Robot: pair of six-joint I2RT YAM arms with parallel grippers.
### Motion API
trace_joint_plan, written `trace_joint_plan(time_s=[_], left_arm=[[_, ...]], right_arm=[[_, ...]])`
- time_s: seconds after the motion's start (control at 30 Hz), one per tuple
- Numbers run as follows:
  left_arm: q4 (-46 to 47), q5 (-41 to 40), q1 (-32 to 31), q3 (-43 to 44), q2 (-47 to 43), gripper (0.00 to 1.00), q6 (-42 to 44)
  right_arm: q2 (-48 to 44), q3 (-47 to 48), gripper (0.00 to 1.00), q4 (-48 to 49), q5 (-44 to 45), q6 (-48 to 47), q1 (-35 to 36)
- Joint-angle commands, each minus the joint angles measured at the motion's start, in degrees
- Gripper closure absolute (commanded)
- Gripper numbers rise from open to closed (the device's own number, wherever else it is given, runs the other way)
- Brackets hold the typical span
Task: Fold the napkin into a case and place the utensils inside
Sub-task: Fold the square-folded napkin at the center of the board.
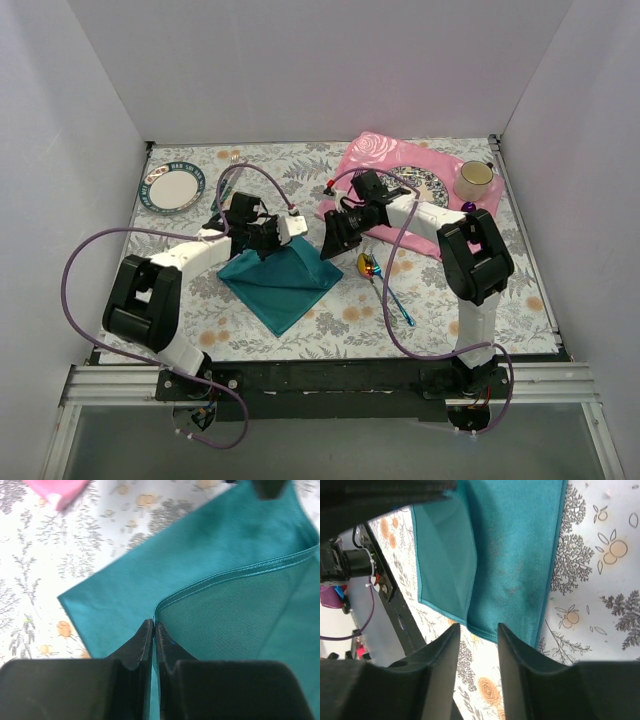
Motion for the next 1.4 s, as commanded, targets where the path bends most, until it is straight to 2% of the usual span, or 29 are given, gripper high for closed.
trace_joint_plan(time_s=[0.0, 0.07, 0.2, 0.47, 1.37], left_arm=[[4.2, 2.3, 1.6, 4.2, 2.8, 1.0, -1.7], [5.6, 0.6, 2.0, 4.4, 4.4, 1.0, -2.7], [10.7, -1.3, 2.7, 3.6, 5.4, 1.0, -5.1], [14.3, -3.3, 4.6, 5.0, 8.2, 1.0, -7.7], [13.2, -3.4, 5.3, 8.2, 12.4, 0.98, -5.2]], right_arm=[[-4.3, -1.3, 0.6, 2.0, -1.2, 0.6, -0.6], [-4.7, -2.0, 0.66, 2.3, -1.4, 0.7, -0.5], [-5.1, -2.9, 0.71, 3.0, -2.0, 1.3, -0.5], [-4.5, -3.2, 0.72, 3.5, -3.1, 2.1, -0.5], [-0.7, -4.4, 0.78, 4.6, -3.1, 3.5, -0.3]])
